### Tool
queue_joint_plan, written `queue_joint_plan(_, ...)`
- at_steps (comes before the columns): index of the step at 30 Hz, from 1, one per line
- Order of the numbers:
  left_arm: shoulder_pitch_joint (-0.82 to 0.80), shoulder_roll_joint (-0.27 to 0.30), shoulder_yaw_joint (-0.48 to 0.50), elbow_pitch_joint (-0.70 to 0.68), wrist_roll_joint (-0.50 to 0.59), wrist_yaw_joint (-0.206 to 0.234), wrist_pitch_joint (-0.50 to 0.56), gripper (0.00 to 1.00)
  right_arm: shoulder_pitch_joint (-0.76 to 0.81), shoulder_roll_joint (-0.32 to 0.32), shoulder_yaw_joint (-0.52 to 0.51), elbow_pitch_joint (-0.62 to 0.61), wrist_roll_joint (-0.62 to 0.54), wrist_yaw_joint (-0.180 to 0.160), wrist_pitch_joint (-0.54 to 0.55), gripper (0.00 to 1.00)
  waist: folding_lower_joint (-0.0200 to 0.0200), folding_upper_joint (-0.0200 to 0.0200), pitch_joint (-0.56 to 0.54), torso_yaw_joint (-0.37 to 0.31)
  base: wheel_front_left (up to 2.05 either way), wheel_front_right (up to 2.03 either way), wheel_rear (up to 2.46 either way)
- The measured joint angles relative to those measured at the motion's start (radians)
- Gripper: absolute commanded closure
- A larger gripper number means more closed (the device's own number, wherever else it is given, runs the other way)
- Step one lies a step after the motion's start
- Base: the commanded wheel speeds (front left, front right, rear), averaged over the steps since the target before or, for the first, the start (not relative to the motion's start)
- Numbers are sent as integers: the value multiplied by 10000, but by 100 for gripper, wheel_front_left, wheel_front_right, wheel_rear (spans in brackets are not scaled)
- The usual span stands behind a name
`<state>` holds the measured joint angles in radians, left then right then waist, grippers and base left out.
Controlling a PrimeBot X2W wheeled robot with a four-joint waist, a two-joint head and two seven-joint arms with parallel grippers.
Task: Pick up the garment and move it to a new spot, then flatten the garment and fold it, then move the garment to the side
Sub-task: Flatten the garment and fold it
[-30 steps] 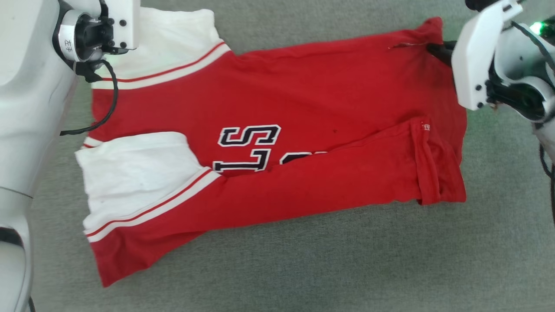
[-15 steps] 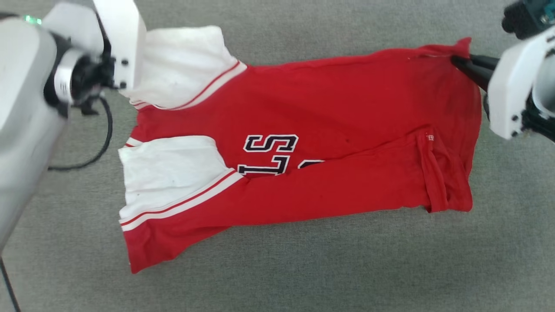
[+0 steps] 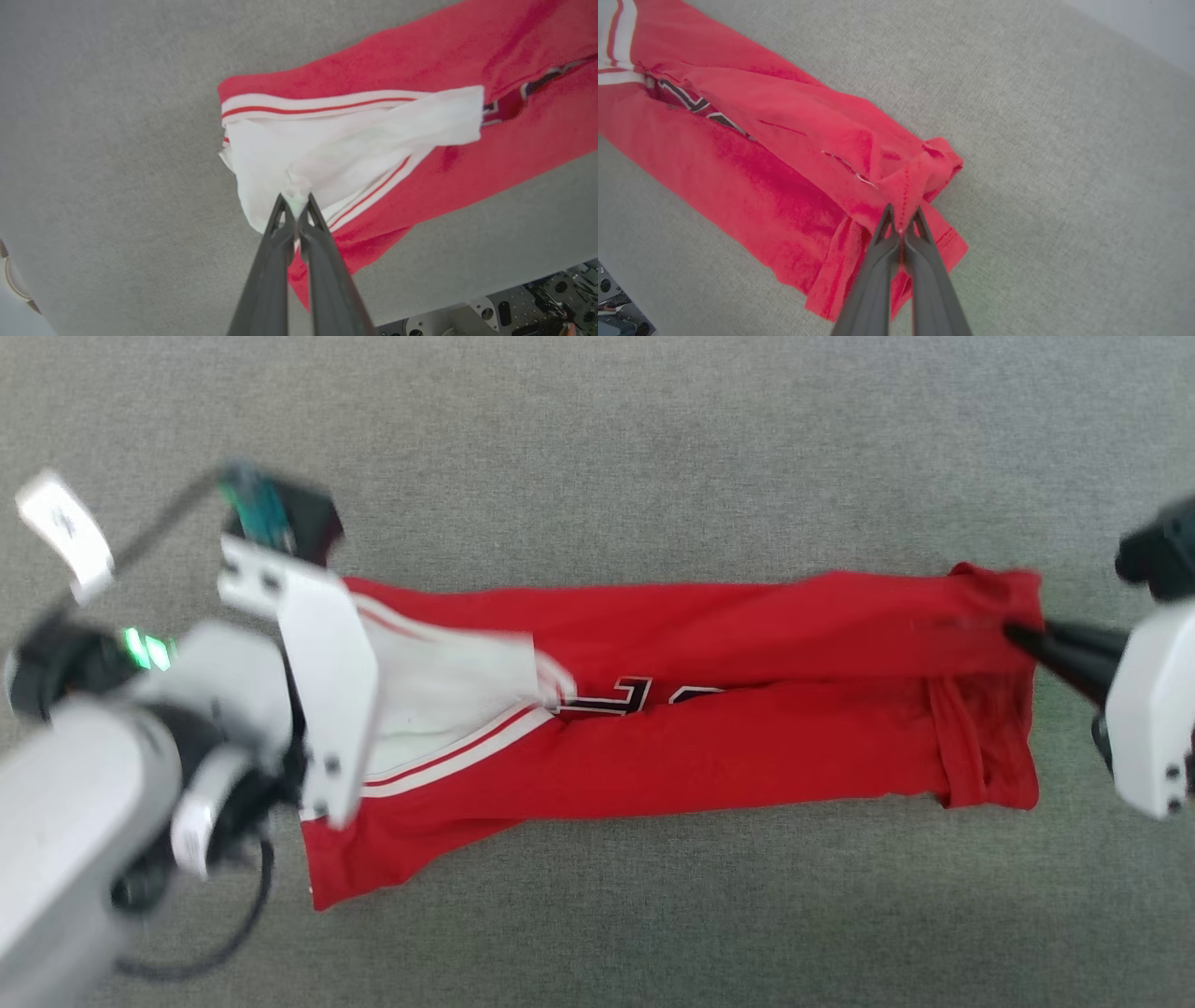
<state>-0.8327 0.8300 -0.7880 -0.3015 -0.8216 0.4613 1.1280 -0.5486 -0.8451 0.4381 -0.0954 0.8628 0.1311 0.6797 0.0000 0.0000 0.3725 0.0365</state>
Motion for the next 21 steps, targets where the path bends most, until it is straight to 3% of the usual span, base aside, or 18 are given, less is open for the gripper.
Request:
queue_joint_plan(5,1173,178,-261,-581,-169,575,-36,100,1424,282,-688,-476,-4,-2,244,100,0,0,98,39,0,0,0)
queue_joint_plan(10,1843,-270,-378,295,-514,428,-648,100,1953,844,-913,-255,-391,-2,343,100,0,0,201,60,0,0,0)
queue_joint_plan(11,1876,-393,-328,564,-581,397,-830,100,1961,1016,-940,-192,-395,-4,328,70,0,0,210,52,0,0,0)
queue_joint_plan(12,1886,-489,-313,763,-594,288,-988,100,1968,1139,-943,-142,-483,-2,328,16,1,0,210,48,0,0,0)
queue_joint_plan(13,1915,-566,-265,951,-594,190,-1233,87,1994,1233,-976,-38,-585,0,336,0,0,0,202,44,0,0,0)
queue_joint_plan(14,1944,-621,-188,1127,-594,144,-1440,75,2036,1327,-1053,29,-619,-2,349,0,0,0,188,35,0,0,0)
queue_joint_plan(15,1967,-663,-140,1258,-594,63,-1628,51,2085,1396,-1145,33,-623,-4,380,0,0,0,166,28,0,0,0)
queue_joint_plan(16,2025,-688,-84,1319,-594,-8,-1831,2,2114,1453,-1204,0,-627,-2,418,0,0,0,132,20,0,0,0)
queue_joint_plan(21,2349,-635,416,1266,-566,-121,-3118,0,2492,1624,-1942,-311,-627,-2,464,0,0,0,-87,-14,0,0,0)
